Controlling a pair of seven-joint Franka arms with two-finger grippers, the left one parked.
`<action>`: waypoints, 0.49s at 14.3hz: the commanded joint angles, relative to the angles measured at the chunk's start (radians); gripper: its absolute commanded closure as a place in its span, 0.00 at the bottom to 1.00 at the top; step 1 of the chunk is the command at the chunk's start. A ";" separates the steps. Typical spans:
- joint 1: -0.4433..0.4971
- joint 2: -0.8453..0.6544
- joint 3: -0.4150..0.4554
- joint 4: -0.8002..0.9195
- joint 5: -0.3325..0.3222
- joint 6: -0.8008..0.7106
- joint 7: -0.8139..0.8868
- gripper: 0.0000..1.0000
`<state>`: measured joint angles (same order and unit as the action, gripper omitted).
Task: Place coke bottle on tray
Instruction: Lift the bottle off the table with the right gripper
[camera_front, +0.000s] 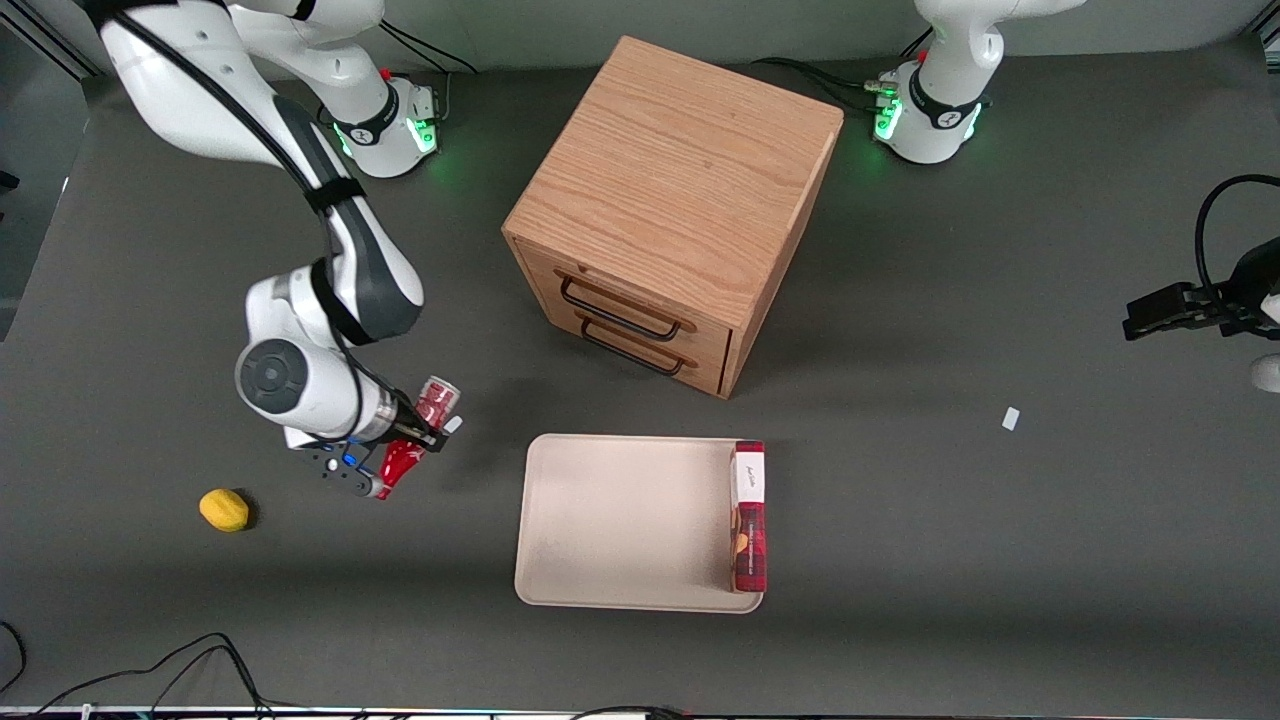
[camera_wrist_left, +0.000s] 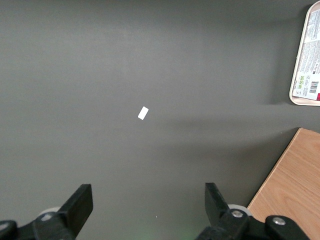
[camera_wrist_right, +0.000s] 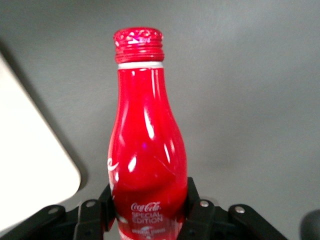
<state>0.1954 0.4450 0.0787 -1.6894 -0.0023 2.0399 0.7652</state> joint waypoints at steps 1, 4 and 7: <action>0.005 -0.017 0.001 0.123 -0.031 -0.155 -0.055 1.00; 0.004 0.010 0.055 0.302 -0.131 -0.326 -0.058 1.00; 0.004 0.033 0.095 0.414 -0.130 -0.371 -0.075 1.00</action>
<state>0.1989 0.4300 0.1474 -1.3906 -0.1041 1.7173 0.7131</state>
